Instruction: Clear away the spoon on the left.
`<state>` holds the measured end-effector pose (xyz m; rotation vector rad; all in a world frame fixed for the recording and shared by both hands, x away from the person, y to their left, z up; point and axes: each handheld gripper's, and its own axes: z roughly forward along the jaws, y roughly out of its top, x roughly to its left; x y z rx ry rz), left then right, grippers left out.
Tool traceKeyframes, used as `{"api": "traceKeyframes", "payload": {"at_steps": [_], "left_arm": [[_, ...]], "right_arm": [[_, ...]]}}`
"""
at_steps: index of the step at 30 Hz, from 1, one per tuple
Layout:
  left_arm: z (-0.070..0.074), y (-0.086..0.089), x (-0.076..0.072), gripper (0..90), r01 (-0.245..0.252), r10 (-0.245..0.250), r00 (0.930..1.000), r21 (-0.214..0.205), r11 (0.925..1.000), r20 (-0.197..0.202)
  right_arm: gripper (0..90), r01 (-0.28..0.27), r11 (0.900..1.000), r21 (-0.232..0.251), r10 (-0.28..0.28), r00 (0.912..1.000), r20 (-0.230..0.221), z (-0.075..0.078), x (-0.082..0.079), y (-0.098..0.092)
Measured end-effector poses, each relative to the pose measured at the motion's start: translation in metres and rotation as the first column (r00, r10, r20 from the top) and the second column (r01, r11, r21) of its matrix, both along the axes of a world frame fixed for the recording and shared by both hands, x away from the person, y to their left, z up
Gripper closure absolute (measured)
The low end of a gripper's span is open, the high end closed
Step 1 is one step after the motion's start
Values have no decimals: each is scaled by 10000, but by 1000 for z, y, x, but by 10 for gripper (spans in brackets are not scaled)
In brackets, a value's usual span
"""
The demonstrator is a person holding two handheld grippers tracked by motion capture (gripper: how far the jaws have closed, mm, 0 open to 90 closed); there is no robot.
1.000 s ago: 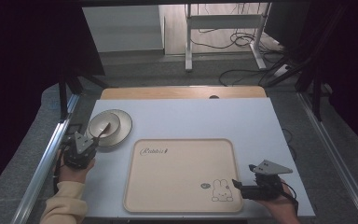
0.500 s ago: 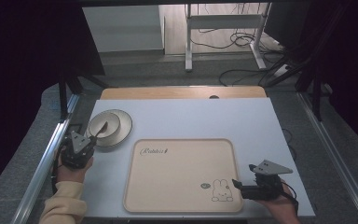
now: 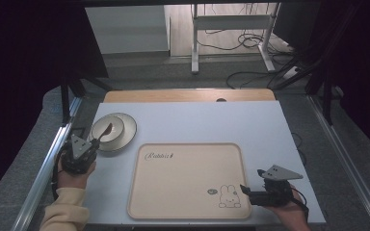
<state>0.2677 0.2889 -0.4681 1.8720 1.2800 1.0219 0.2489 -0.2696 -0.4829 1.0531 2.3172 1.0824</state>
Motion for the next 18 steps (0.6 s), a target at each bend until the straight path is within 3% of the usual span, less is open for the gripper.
{"api": "traceKeyframes", "payload": {"at_steps": [18], "left_arm": [[13,5,-10,844,33,-13,9991,-478,9989,419]], "right_arm": [[165,56,10000,21,-56,10000,61,1,0,-1]]}}
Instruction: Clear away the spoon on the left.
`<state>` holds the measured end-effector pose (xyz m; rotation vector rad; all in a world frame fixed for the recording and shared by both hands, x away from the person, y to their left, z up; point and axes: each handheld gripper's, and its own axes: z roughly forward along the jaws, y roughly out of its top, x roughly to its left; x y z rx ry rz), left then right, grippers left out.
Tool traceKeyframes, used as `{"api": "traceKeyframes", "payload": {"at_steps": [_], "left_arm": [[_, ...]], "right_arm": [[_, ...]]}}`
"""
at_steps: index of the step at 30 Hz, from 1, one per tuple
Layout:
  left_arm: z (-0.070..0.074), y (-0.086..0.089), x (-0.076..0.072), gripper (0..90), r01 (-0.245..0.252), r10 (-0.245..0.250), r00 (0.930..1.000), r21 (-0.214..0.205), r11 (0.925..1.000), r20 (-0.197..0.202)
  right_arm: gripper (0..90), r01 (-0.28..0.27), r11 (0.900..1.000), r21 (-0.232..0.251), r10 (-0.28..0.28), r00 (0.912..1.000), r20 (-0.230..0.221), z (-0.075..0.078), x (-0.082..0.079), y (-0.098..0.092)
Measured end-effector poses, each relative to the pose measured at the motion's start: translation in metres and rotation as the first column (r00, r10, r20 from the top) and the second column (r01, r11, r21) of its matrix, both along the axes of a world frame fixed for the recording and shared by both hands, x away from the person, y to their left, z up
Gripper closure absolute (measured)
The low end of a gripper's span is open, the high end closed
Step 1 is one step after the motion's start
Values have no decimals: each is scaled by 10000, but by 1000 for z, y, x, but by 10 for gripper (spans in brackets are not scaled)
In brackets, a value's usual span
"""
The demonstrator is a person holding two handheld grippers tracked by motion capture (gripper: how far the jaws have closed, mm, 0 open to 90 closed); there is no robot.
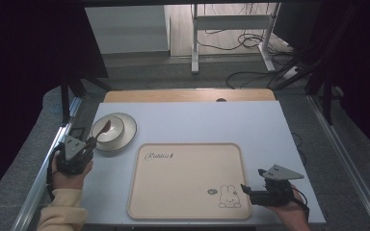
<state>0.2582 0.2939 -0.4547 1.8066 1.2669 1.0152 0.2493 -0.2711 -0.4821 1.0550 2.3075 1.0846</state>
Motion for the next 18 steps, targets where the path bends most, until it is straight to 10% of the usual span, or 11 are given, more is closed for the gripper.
{"api": "traceKeyframes", "payload": {"at_steps": [18], "left_arm": [[10,-2,-6,844,204,-198,9995,-250,9995,243]], "right_arm": [[165,36,10000,26,-36,10000,9,0,0,-1]]}}
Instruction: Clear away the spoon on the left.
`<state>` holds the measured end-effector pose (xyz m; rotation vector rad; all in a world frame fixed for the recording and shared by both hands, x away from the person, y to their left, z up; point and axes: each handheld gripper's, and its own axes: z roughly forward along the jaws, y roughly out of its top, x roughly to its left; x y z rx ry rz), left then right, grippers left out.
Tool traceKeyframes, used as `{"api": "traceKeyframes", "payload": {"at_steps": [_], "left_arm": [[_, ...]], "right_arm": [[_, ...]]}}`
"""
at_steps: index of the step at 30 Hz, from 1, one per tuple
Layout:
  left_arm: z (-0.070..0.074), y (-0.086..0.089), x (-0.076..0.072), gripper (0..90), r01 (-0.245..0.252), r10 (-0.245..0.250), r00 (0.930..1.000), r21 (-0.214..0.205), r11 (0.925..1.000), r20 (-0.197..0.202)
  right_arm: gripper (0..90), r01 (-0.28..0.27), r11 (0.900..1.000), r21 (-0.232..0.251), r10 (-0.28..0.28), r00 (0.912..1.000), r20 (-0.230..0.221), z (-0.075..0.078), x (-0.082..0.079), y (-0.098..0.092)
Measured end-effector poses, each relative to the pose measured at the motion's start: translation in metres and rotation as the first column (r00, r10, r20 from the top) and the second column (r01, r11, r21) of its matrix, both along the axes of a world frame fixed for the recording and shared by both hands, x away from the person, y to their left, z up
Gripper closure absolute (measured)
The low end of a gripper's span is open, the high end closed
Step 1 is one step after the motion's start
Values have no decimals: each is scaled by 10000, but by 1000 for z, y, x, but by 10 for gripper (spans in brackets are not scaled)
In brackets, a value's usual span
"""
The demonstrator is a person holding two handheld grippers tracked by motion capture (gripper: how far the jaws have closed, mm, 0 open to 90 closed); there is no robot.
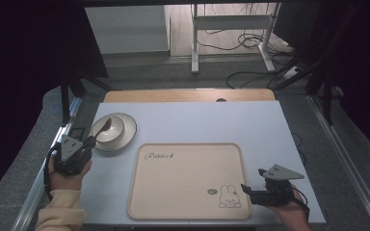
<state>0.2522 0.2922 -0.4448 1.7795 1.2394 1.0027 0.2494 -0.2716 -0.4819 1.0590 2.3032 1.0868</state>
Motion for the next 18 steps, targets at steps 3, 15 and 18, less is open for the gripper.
{"api": "traceKeyframes", "payload": {"at_steps": [3,15,18], "left_arm": [[1,-1,-1,844,61,-61,10000,8,10000,23],[6,-6,-4,844,284,-285,9995,44,9996,128],[7,-8,-4,844,346,-347,9993,46,9994,138]], "right_arm": [[165,18,10000,9,-18,10000,6,0,0,0],[165,30,10000,1,-30,10000,38,1,0,-1],[165,34,10000,0,-34,10000,38,1,0,-1]]}}
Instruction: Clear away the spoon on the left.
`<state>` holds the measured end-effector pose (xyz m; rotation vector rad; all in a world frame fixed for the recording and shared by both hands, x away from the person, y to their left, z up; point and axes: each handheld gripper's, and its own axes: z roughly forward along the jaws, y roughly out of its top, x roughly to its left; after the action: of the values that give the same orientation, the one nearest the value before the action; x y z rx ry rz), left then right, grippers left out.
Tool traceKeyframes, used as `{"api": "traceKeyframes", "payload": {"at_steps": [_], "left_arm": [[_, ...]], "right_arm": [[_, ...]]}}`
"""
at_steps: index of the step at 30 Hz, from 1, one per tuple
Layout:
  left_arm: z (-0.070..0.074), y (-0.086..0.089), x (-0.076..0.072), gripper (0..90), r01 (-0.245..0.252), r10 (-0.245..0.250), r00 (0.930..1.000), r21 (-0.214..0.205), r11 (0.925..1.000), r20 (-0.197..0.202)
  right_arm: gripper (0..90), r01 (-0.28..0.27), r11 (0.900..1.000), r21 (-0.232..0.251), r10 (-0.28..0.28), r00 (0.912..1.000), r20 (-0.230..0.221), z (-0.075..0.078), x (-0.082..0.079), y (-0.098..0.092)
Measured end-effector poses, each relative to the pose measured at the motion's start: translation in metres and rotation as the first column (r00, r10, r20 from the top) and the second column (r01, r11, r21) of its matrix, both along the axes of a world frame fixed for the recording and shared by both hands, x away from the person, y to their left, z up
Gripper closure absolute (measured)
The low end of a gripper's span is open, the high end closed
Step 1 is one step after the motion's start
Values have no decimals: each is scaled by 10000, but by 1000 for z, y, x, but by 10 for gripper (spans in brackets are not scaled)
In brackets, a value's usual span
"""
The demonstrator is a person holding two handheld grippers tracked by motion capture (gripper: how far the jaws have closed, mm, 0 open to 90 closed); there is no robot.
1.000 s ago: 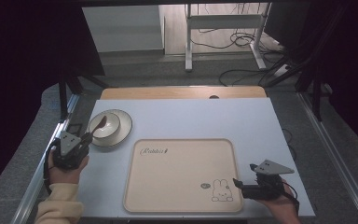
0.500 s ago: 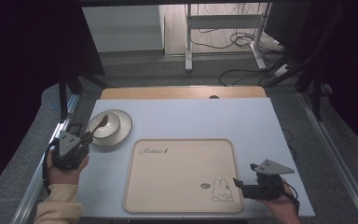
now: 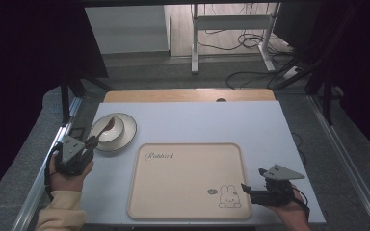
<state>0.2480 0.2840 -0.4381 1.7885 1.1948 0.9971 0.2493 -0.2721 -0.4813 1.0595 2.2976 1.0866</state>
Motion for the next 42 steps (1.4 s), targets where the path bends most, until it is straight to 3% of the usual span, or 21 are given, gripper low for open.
{"api": "traceKeyframes", "payload": {"at_steps": [22,42], "left_arm": [[5,-18,-4,844,602,-603,9981,88,9981,111],[11,-49,-11,843,1594,-1597,9871,298,9868,107]], "right_arm": [[165,39,10000,-3,-39,10000,31,0,0,-1],[165,29,10000,-33,-29,10000,22,0,0,-1]]}}
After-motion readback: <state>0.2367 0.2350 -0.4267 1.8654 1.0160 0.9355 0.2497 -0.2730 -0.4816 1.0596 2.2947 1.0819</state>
